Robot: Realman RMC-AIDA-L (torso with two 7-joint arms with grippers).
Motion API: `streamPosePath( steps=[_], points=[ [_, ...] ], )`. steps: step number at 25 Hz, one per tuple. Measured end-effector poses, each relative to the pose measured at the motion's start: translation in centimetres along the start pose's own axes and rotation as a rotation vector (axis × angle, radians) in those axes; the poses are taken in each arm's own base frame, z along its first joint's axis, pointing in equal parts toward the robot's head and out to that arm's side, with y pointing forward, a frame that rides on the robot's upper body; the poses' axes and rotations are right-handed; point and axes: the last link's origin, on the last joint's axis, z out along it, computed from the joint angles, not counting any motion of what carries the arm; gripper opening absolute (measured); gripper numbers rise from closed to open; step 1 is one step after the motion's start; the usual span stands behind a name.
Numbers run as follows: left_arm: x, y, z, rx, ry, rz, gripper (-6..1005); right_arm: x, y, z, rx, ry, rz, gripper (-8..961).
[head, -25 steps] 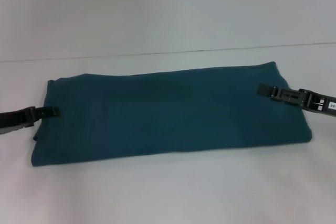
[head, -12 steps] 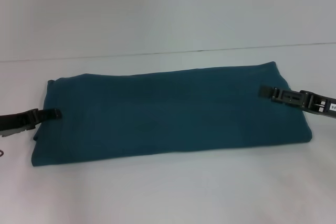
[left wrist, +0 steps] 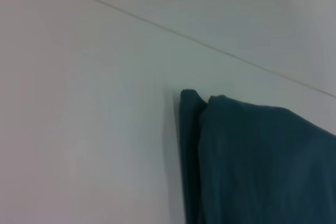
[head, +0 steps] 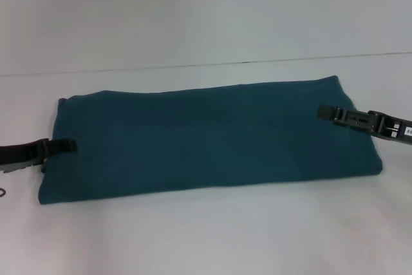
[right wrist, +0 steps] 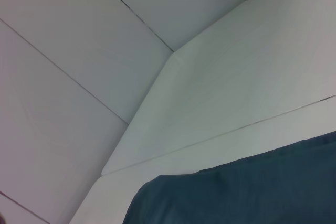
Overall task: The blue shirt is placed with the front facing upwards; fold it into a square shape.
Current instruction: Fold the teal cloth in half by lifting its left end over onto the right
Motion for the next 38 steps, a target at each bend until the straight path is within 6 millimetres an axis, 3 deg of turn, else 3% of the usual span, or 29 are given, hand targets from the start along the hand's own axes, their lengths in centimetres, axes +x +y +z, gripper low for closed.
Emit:
streamPosePath(
  steps=[8, 18, 27, 38],
  points=[
    [-0.4, 1.1, 0.7, -0.028, -0.027, 0.011, 904, 0.0, 0.0, -0.1, 0.000, -0.001, 0.000, 915],
    [0.1, 4.6, 1.8, -0.122, -0.080, 0.016, 873, 0.1, 0.0, -0.1, -0.001, 0.000, -0.001, 915],
    [0.9, 4.7, 1.6, -0.117, -0.061, -0.004, 785, 0.1, -0.1, -0.1, 0.001, 0.000, 0.001, 915],
    [0.7, 4.5, 1.5, -0.125, -0.072, 0.022, 353, 0.1, -0.1, -0.2, 0.003, -0.002, 0.001, 915]
  ],
)
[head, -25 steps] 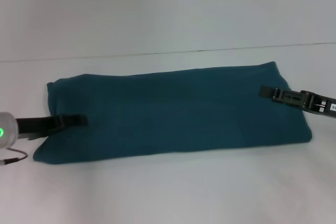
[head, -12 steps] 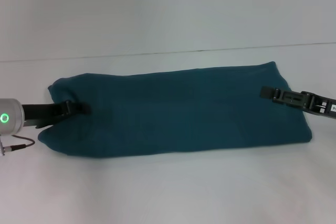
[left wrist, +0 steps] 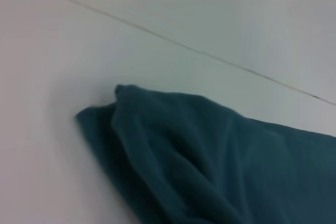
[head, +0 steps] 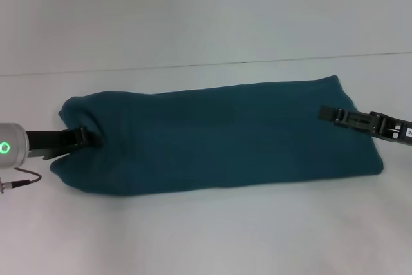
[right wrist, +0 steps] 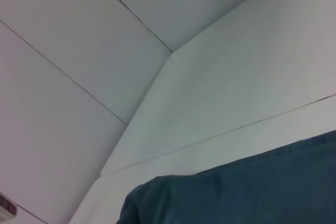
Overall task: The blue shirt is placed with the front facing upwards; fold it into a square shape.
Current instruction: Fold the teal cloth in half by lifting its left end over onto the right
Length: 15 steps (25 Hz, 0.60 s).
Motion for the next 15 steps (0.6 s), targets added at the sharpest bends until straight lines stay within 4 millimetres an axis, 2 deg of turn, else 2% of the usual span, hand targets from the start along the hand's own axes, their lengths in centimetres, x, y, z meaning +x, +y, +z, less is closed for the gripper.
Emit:
streamPosePath(
  steps=[5, 10, 15],
  points=[
    [-0.2, 0.4, -0.5, -0.093, 0.023, 0.008, 128, 0.2, -0.1, 0.0, 0.003, -0.002, 0.010, 915],
    [-0.2, 0.1, -1.0, -0.117, 0.032, -0.014, 110, 0.2, -0.2, 0.0, 0.005, -0.002, 0.011, 915],
    [-0.1, -2.1, -2.6, -0.106, 0.095, -0.098, 110, 0.2, -0.2, 0.0, 0.006, -0.003, 0.011, 912]
  ],
)
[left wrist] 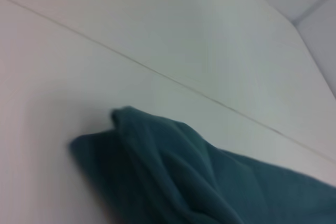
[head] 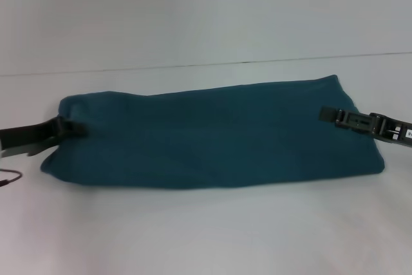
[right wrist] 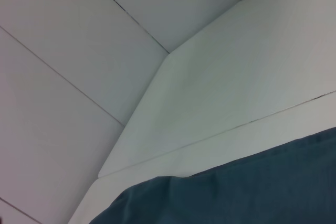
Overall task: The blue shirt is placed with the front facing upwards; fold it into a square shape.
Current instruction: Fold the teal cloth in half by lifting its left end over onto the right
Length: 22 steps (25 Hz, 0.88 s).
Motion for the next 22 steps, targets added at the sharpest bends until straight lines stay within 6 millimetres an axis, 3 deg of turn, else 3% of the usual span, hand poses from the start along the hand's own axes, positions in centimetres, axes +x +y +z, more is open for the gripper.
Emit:
streamPosePath(
  steps=[14, 22],
  points=[
    [-1.1, -5.2, -4.0, 0.138, 0.050, -0.123, 109, -0.1, -0.1, -0.1, 0.002, -0.011, 0.012, 902],
    [-0.1, -7.4, -6.5, 0.255, 0.083, -0.187, 109, -0.2, -0.2, -0.2, 0.013, -0.017, 0.013, 896]
  ],
)
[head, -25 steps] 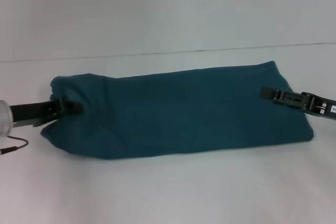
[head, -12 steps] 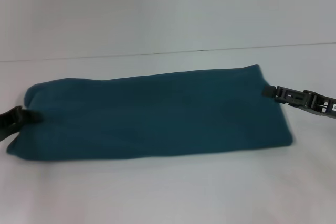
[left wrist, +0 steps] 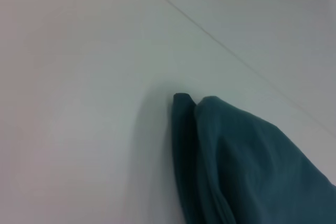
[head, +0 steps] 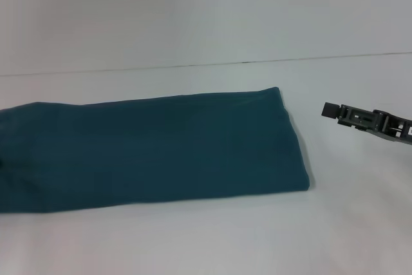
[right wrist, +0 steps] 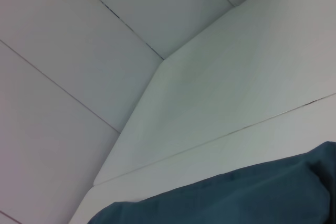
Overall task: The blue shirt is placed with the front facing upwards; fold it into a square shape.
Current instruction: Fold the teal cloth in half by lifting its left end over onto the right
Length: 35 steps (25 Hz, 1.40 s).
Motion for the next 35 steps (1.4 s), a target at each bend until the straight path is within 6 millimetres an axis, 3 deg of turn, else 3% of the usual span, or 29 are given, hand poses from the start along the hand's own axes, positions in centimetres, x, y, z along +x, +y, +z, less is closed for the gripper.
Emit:
streamPosePath(
  steps=[4, 26, 35],
  points=[
    [0.3, 1.0, -0.3, -0.038, -0.020, 0.012, 110, 0.0, 0.0, 0.0, 0.000, 0.000, -0.001, 894],
    [2.6, 11.0, -2.6, -0.411, -0.111, 0.158, 110, 0.2, 0.0, 0.1, 0.000, 0.006, -0.009, 878],
    [3.0, 16.8, -1.6, -0.339, -0.191, 0.279, 110, 0.1, 0.0, 0.1, 0.004, 0.004, -0.011, 872]
  ],
)
